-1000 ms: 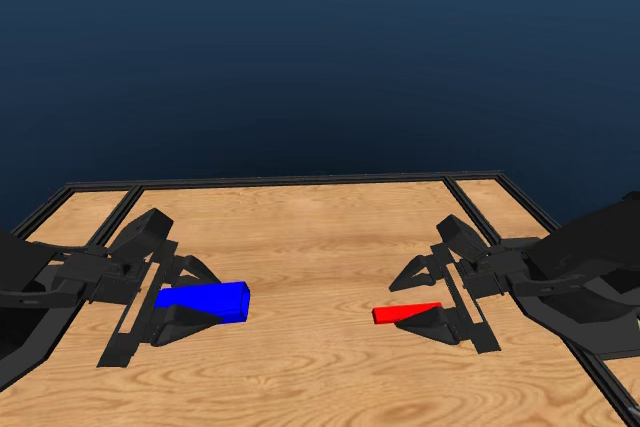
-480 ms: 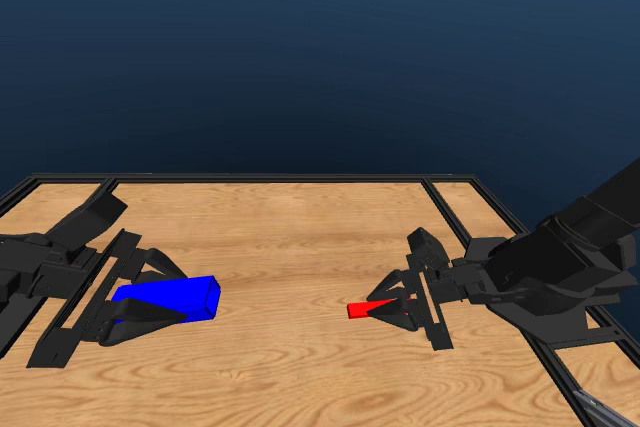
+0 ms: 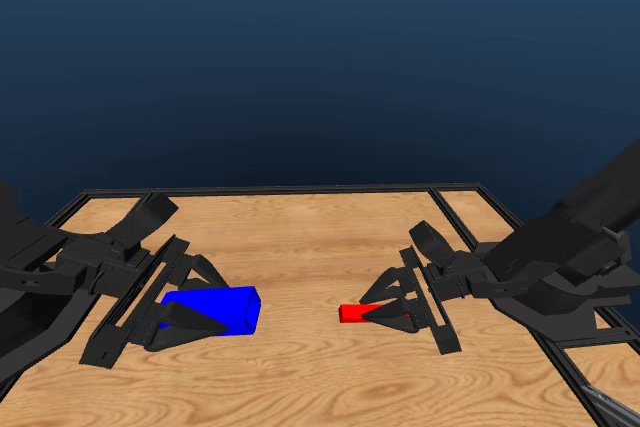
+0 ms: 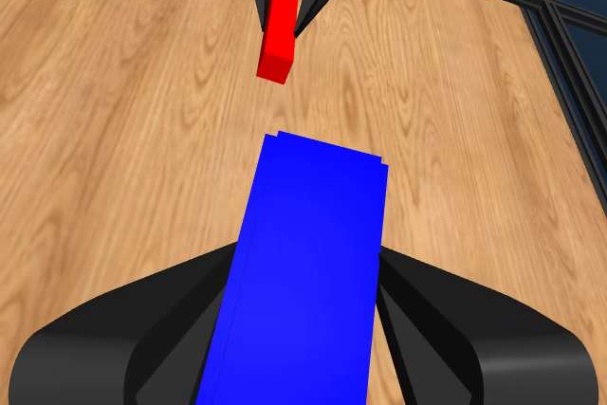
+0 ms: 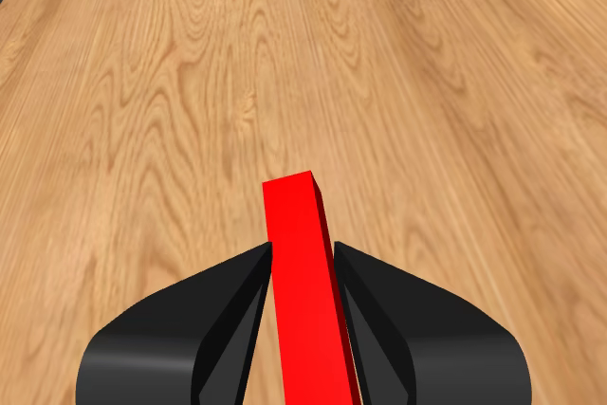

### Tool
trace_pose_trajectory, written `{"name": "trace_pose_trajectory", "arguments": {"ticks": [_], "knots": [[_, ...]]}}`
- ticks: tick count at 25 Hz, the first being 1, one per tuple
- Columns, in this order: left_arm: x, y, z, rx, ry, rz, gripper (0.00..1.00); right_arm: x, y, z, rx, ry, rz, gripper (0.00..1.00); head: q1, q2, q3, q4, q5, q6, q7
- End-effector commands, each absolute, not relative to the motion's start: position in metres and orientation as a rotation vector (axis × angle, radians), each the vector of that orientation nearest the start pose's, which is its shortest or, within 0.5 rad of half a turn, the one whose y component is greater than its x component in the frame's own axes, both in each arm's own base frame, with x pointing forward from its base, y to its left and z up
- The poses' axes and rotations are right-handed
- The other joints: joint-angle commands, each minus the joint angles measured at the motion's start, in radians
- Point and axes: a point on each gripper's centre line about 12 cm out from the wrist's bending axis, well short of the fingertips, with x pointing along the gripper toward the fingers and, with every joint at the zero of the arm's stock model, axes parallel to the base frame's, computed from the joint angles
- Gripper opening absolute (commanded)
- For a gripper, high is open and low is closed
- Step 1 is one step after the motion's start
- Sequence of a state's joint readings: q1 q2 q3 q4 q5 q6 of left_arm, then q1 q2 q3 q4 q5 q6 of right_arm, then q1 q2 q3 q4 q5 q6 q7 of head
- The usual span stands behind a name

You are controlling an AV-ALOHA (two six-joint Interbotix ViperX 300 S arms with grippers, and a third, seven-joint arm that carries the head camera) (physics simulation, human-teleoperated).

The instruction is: Insert peg into socket

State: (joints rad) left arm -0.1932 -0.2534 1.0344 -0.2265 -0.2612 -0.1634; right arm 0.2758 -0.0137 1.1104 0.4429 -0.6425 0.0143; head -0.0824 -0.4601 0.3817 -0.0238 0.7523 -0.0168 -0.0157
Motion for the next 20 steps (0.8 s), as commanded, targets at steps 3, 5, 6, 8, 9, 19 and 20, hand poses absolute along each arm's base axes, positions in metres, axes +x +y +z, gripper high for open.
{"name": "trace_pose_trajectory", "arguments": {"ticks": [3, 5, 6, 8, 9, 19, 20], "knots": [[0.309, -0.073, 0.181, -0.278, 0.527, -0.107, 0.00, 0.321, 0.063, 0.156, 0.149, 0.422, 0.016, 0.00, 0.026, -0.061, 0.016, 0.008, -0.006, 0.011, 0.007], [0.313, -0.071, 0.180, -0.294, 0.531, -0.091, 0.00, 0.330, 0.068, 0.174, 0.124, 0.426, 0.061, 0.00, 0.038, -0.068, 0.021, 0.011, 0.001, 0.014, 0.008], [0.311, -0.076, 0.179, -0.279, 0.544, -0.110, 0.00, 0.334, 0.070, 0.173, 0.113, 0.416, 0.060, 0.00, 0.044, -0.069, 0.024, 0.013, 0.003, 0.016, 0.008], [0.310, -0.079, 0.177, -0.269, 0.558, -0.121, 0.00, 0.341, 0.074, 0.183, 0.093, 0.413, 0.086, 0.00, 0.054, -0.070, 0.025, 0.016, 0.009, 0.017, 0.007], [0.313, -0.077, 0.181, -0.281, 0.536, -0.112, 0.00, 0.346, 0.073, 0.184, 0.094, 0.413, 0.083, 0.00, 0.060, -0.069, 0.026, 0.017, 0.011, 0.016, 0.006], [0.313, -0.088, 0.186, -0.249, 0.480, -0.153, 0.00, 0.405, 0.081, 0.199, 0.062, 0.398, 0.115, 0.00, 0.100, -0.062, 0.030, 0.027, 0.024, 0.015, -0.002], [0.314, -0.087, 0.188, -0.261, 0.472, -0.146, 0.00, 0.407, 0.081, 0.190, 0.058, 0.424, 0.117, 0.00, 0.101, -0.062, 0.030, 0.028, 0.025, 0.015, -0.003]]}}
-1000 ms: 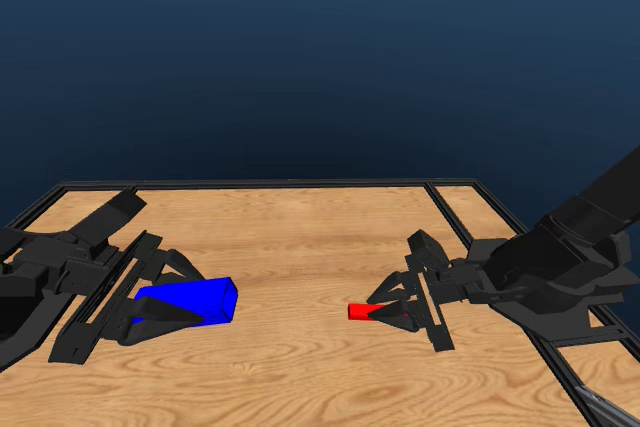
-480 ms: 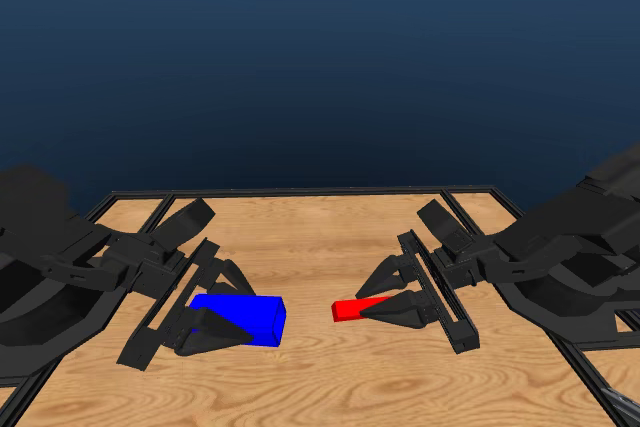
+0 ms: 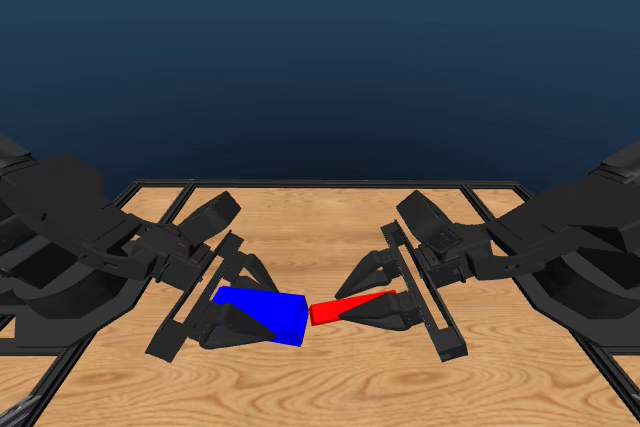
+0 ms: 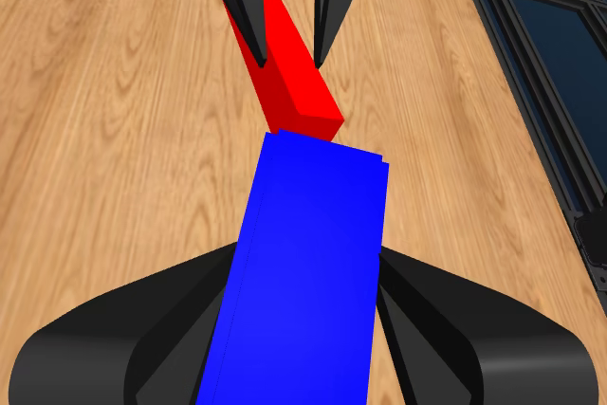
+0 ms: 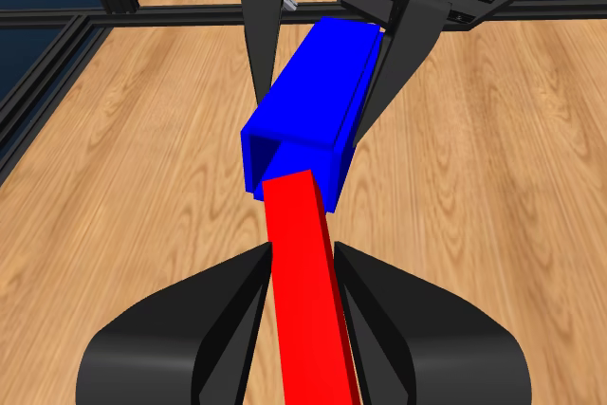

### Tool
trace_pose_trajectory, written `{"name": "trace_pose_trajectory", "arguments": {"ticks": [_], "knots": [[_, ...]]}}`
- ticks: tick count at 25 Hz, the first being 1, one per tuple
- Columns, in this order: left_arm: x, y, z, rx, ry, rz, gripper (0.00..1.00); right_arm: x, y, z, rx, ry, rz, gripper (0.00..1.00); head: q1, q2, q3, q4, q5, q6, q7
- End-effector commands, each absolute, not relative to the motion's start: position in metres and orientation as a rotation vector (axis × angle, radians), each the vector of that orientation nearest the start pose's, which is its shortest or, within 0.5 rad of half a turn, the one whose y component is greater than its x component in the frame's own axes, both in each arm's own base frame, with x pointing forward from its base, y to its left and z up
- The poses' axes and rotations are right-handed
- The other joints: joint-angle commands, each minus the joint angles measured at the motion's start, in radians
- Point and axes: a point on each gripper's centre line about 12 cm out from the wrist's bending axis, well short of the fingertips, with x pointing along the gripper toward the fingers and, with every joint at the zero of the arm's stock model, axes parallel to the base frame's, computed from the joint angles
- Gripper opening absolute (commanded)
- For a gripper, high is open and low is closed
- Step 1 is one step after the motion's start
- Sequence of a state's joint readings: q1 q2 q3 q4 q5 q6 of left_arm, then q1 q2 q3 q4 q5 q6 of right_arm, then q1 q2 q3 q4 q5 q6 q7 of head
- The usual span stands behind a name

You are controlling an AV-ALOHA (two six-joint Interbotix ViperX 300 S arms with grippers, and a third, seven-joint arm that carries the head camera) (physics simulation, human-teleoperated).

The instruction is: Insert peg into socket

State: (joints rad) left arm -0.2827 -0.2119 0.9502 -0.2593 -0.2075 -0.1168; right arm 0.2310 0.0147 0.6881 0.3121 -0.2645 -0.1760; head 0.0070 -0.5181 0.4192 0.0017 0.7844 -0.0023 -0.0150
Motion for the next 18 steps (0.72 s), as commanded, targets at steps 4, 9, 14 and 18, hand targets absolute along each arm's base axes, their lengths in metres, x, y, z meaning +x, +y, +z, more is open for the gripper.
{"name": "trace_pose_trajectory", "arguments": {"ticks": [4, 9, 14, 18], "knots": [[0.313, -0.085, 0.186, -0.285, 0.479, -0.128, 0.00, 0.424, 0.081, 0.196, 0.064, 0.403, 0.115, 0.00, 0.020, -0.003, -0.007, 0.004, -0.005, 0.001, -0.005], [0.315, -0.085, 0.184, -0.280, 0.480, -0.122, 0.00, 0.448, 0.087, 0.201, 0.069, 0.376, 0.123, 0.00, 0.025, -0.002, -0.009, 0.005, -0.008, -0.002, -0.005], [0.313, -0.086, 0.178, -0.281, 0.500, -0.122, 0.00, 0.462, 0.095, 0.201, 0.094, 0.393, 0.139, 1.00, 0.030, 0.000, -0.011, 0.006, -0.011, -0.001, -0.006], [0.312, -0.087, 0.179, -0.289, 0.494, -0.121, 0.00, 0.434, 0.084, 0.188, 0.156, 0.481, 0.111, 1.00, 0.037, -0.001, -0.013, 0.007, -0.014, -0.006, -0.014]]}}
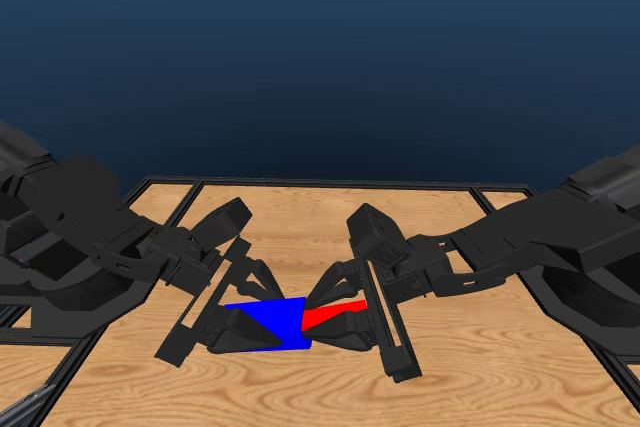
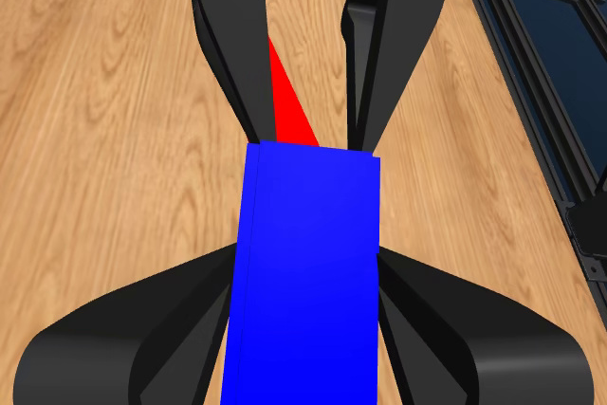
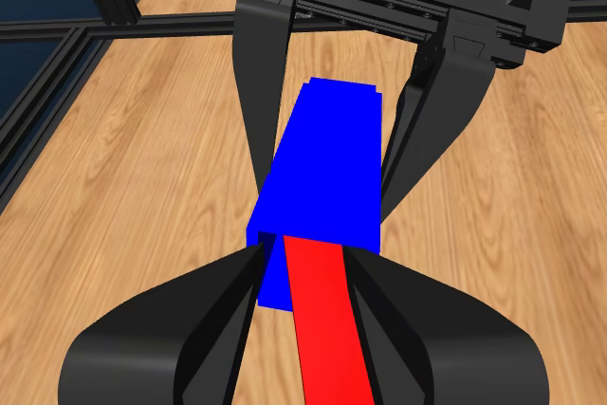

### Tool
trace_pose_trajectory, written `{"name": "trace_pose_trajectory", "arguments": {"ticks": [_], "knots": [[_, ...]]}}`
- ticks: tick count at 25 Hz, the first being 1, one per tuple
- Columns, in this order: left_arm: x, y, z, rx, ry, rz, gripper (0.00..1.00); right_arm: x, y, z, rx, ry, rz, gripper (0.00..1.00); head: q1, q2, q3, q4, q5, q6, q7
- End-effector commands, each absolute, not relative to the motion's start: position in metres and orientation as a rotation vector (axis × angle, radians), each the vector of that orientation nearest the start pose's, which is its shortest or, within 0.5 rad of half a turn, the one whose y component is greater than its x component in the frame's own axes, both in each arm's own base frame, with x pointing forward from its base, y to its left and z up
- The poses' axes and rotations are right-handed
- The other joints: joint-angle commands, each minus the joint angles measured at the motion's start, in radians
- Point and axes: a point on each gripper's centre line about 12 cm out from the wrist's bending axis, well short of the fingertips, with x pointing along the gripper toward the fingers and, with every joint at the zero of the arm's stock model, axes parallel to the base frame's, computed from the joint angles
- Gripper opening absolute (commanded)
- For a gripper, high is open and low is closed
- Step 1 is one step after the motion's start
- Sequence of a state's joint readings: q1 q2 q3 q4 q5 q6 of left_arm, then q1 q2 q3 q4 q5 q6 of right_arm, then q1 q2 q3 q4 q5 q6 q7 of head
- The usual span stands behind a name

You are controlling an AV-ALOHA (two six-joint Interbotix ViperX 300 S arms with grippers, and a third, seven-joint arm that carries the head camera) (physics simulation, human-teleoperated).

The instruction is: Insert peg into socket

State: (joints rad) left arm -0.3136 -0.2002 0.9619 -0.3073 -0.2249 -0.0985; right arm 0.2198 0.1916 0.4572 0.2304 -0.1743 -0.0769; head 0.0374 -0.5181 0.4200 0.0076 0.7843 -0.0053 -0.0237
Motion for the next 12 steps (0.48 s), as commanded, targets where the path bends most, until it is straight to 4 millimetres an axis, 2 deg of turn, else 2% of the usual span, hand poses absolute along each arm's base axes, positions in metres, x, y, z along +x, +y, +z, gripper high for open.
{"name": "trace_pose_trajectory", "arguments": {"ticks": [1, 3, 4, 5, 7, 8, 9, 10, 12], "knots": [[0.311, -0.087, 0.179, -0.287, 0.486, -0.122, 0.00, 0.425, 0.081, 0.187, 0.175, 0.502, 0.103, 1.00, 0.008, -0.001, -0.015, 0.001, -0.016, -0.004, -0.006], [0.308, -0.088, 0.183, -0.318, 0.461, -0.120, 0.00, 0.401, 0.073, 0.167, 0.207, 0.586, 0.077, 1.00, 0.010, -0.001, -0.016, 0.001, -0.017, -0.005, -0.006], [0.309, -0.084, 0.168, -0.289, 0.510, -0.104, 0.00, 0.397, 0.073, 0.176, 0.223, 0.567, 0.079, 1.00, 0.010, -0.001, -0.017, 0.001, -0.017, -0.005, -0.006], [0.313, -0.084, 0.182, -0.303, 0.460, -0.108, 0.00, 0.386, 0.070, 0.173, 0.237, 0.597, 0.070, 1.00, 0.009, -0.001, -0.017, 0.001, -0.019, -0.005, -0.007], [0.314, -0.085, 0.176, -0.300, 0.478, -0.105, 0.00, 0.365, 0.064, 0.166, 0.272, 0.624, 0.048, 1.00, 0.008, -0.002, -0.017, 0.001, -0.020, -0.004, -0.006], [0.315, -0.084, 0.175, -0.308, 0.470, -0.097, 0.00, 0.360, 0.062, 0.164, 0.293, 0.642, 0.037, 1.00, 0.006, -0.003, -0.017, 0.000, -0.021, -0.004, -0.005], [0.310, -0.086, 0.165, -0.291, 0.508, -0.101, 0.00, 0.355, 0.062, 0.162, 0.297, 0.647, 0.038, 1.00, 0.005, -0.003, -0.017, 0.000, -0.021, -0.004, -0.005], [0.312, -0.084, 0.169, -0.304, 0.481, -0.093, 0.00, 0.347, 0.060, 0.154, 0.312, 0.685, 0.024, 1.00, 0.004, -0.003, -0.017, 0.000, -0.022, -0.003, -0.005], [0.312, -0.089, 0.171, -0.286, 0.493, -0.113, 0.00, 0.342, 0.060, 0.149, 0.343, 0.690, 0.010, 1.00, 0.000, -0.004, -0.018, -0.001, -0.021, -0.004, -0.005]]}}
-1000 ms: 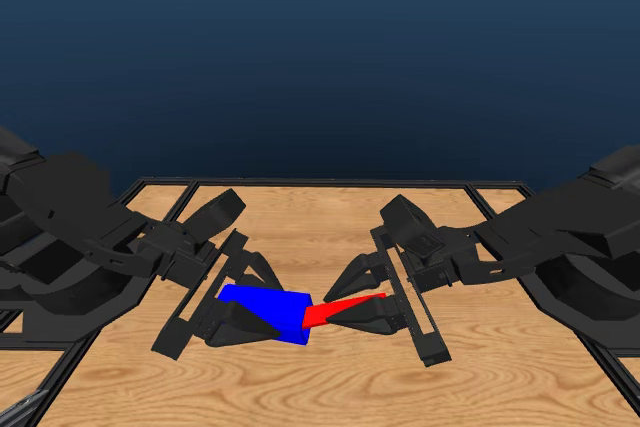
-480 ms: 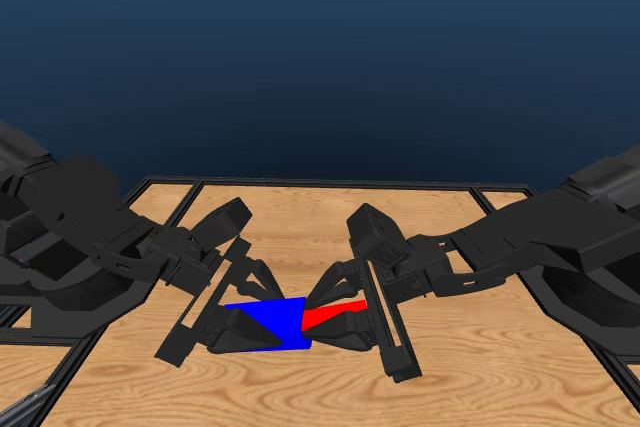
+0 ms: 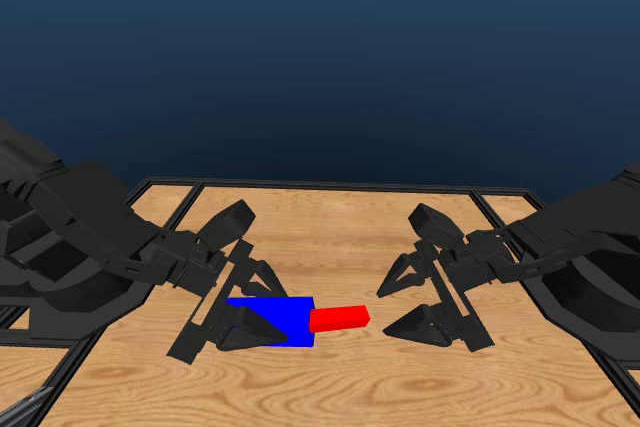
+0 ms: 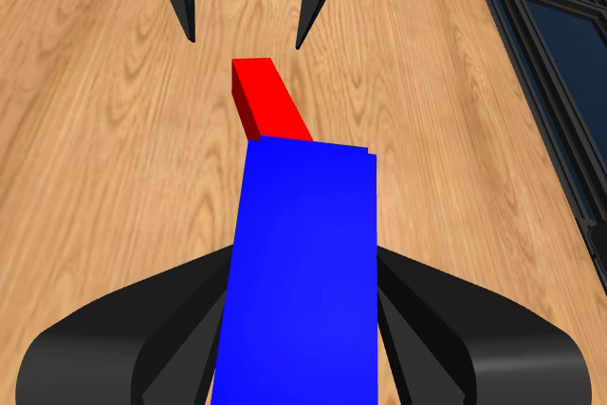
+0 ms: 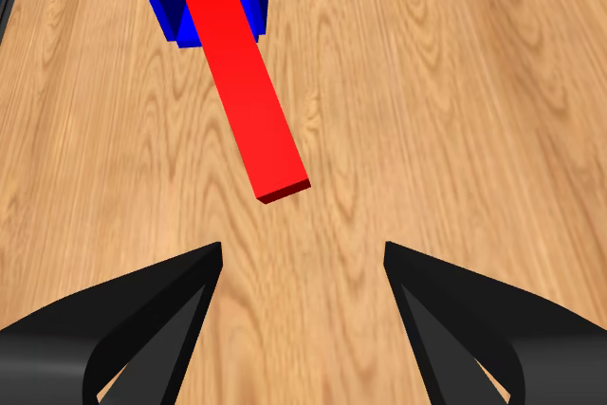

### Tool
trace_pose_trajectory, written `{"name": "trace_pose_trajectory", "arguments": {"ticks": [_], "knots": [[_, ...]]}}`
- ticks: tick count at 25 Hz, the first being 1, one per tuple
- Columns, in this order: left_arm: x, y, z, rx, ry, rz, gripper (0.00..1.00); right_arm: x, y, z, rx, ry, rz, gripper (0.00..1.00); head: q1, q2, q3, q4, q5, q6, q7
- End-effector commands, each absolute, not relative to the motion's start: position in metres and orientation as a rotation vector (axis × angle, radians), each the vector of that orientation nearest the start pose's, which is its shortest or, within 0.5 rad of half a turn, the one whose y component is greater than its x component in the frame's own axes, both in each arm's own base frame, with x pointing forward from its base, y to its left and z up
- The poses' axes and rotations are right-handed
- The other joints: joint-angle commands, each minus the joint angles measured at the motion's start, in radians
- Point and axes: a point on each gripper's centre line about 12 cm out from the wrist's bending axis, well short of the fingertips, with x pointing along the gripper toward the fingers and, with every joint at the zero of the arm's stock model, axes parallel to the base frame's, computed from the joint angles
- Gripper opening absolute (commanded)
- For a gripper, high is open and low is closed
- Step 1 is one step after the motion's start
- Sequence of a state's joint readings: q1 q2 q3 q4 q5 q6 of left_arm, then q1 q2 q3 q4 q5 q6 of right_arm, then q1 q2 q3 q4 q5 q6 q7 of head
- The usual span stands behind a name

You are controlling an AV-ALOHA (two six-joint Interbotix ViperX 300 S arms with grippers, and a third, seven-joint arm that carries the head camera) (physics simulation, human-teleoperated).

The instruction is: Insert peg into socket

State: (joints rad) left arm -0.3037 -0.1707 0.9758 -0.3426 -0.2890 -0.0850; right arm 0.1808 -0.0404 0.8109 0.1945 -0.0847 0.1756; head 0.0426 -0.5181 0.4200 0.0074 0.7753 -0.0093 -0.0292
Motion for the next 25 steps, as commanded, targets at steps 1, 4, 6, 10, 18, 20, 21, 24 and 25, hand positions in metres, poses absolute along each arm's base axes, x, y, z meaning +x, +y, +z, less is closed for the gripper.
{"name": "trace_pose_trajectory", "arguments": {"ticks": [1, 4, 6, 10, 18, 20, 21, 24, 25], "knots": [[0.309, -0.086, 0.161, -0.285, 0.520, -0.099, 0.00, 0.338, 0.060, 0.141, 0.351, 0.709, 0.004, 1.00, -0.007, -0.004, -0.018, -0.001, -0.013, -0.001, 0.001], [0.315, -0.087, 0.173, -0.294, 0.475, -0.105, 0.00, 0.347, 0.068, 0.132, 0.341, 0.728, 0.017, 0.00, -0.014, -0.004, -0.018, -0.003, -0.013, 0.003, 0.003], [0.315, -0.088, 0.168, -0.259, 0.487, -0.115, 0.00, 0.360, 0.076, 0.141, 0.322, 0.697, 0.048, 0.00, -0.017, -0.003, -0.018, -0.003, -0.013, 0.005, 0.004], [0.319, -0.086, 0.176, -0.291, 0.464, -0.101, 0.00, 0.386, 0.086, 0.148, 0.281, 0.656, 0.083, 0.00, -0.021, -0.001, -0.018, -0.004, -0.011, 0.006, 0.005], [0.317, -0.089, 0.169, -0.303, 0.500, -0.103, 0.00, 0.437, 0.098, 0.168, 0.207, 0.577, 0.131, 0.00, -0.025, 0.000, -0.018, -0.003, -0.007, 0.010, 0.010], [0.317, -0.089, 0.168, -0.305, 0.509, -0.105, 0.00, 0.441, 0.098, 0.173, 0.200, 0.562, 0.135, 0.00, -0.025, 0.001, -0.019, -0.003, -0.008, 0.010, 0.013], [0.316, -0.088, 0.165, -0.305, 0.521, -0.101, 0.00, 0.446, 0.099, 0.173, 0.194, 0.559, 0.137, 0.00, -0.025, 0.002, -0.019, -0.003, -0.007, 0.010, 0.013], [0.318, -0.088, 0.168, -0.308, 0.517, -0.101, 0.00, 0.452, 0.099, 0.170, 0.194, 0.560, 0.134, 0.00, -0.027, 0.004, -0.020, -0.003, -0.008, 0.013, 0.014], [0.313, -0.091, 0.164, -0.296, 0.507, -0.117, 0.00, 0.449, 0.099, 0.167, 0.196, 0.574, 0.133, 0.00, -0.028, 0.005, -0.021, -0.004, -0.007, 0.013, 0.013]]}}
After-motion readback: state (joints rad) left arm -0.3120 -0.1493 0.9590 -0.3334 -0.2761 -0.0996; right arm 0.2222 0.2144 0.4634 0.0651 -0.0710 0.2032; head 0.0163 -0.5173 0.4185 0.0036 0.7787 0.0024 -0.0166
